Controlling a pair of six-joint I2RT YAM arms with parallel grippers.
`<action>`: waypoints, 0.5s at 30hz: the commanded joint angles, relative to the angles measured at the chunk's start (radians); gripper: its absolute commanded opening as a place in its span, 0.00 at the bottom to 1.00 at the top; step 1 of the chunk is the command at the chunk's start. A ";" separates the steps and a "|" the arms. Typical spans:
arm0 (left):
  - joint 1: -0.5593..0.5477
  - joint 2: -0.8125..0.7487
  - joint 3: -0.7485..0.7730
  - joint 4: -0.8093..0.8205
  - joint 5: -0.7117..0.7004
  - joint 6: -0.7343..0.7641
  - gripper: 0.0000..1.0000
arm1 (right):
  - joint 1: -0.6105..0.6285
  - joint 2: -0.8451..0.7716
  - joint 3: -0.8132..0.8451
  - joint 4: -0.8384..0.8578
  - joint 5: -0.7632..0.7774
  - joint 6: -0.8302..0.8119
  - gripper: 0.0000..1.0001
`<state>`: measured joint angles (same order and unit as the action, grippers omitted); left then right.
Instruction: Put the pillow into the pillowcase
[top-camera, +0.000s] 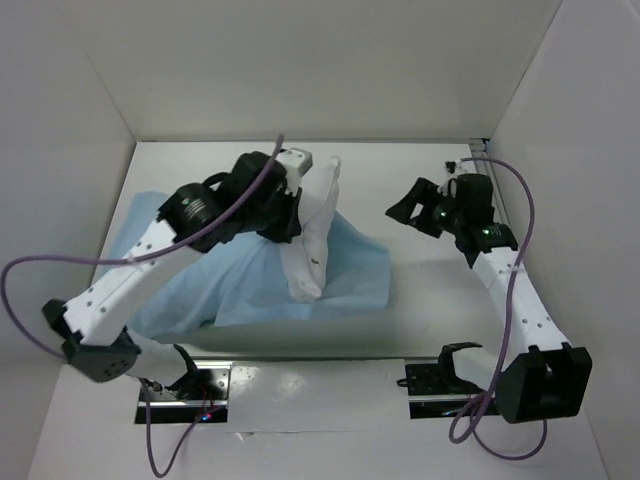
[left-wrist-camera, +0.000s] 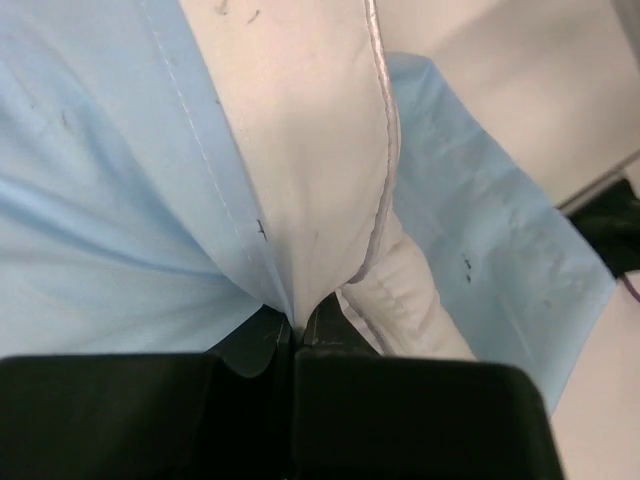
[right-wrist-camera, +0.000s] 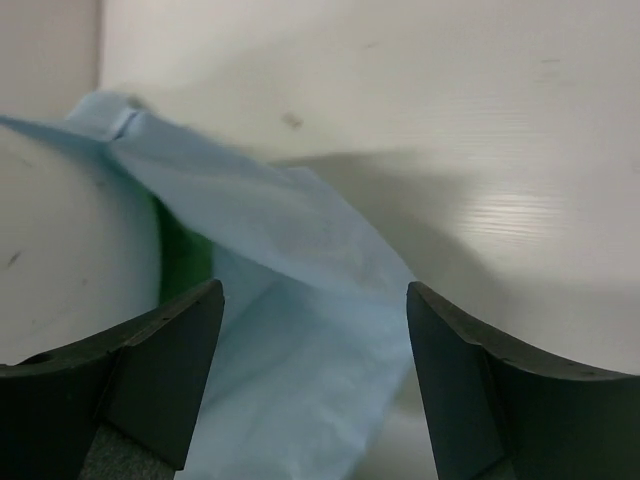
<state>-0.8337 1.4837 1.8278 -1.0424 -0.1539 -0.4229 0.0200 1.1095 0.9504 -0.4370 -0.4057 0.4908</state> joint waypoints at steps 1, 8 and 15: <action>0.004 -0.089 -0.129 0.223 0.186 -0.040 0.00 | 0.179 0.024 0.036 0.136 -0.076 0.078 0.80; 0.013 -0.175 -0.249 0.312 0.228 -0.105 0.00 | 0.521 0.105 -0.001 0.178 0.085 0.104 0.59; 0.013 -0.165 -0.222 0.323 0.232 -0.105 0.00 | 0.682 0.118 -0.082 0.218 0.200 0.215 0.56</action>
<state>-0.8227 1.3373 1.5517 -0.8680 0.0132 -0.5014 0.6506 1.2312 0.8822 -0.2920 -0.2649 0.6384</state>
